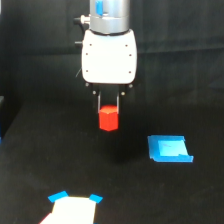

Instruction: Pick up the red object from the table

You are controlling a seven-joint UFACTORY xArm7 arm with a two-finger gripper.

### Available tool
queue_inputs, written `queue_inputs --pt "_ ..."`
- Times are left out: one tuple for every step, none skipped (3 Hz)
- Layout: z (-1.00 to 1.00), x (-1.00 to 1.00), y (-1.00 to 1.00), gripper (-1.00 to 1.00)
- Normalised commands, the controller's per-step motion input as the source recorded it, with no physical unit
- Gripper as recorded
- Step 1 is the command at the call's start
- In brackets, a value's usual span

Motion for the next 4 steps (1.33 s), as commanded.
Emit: queue_inputs --pt "-0.35 -0.08 -0.01 -0.78" --pt "0.91 0.48 -0.53 -0.97" --pt "0.81 0.5 -0.42 -1.0" --pt "-0.13 0.16 -0.07 -1.0"
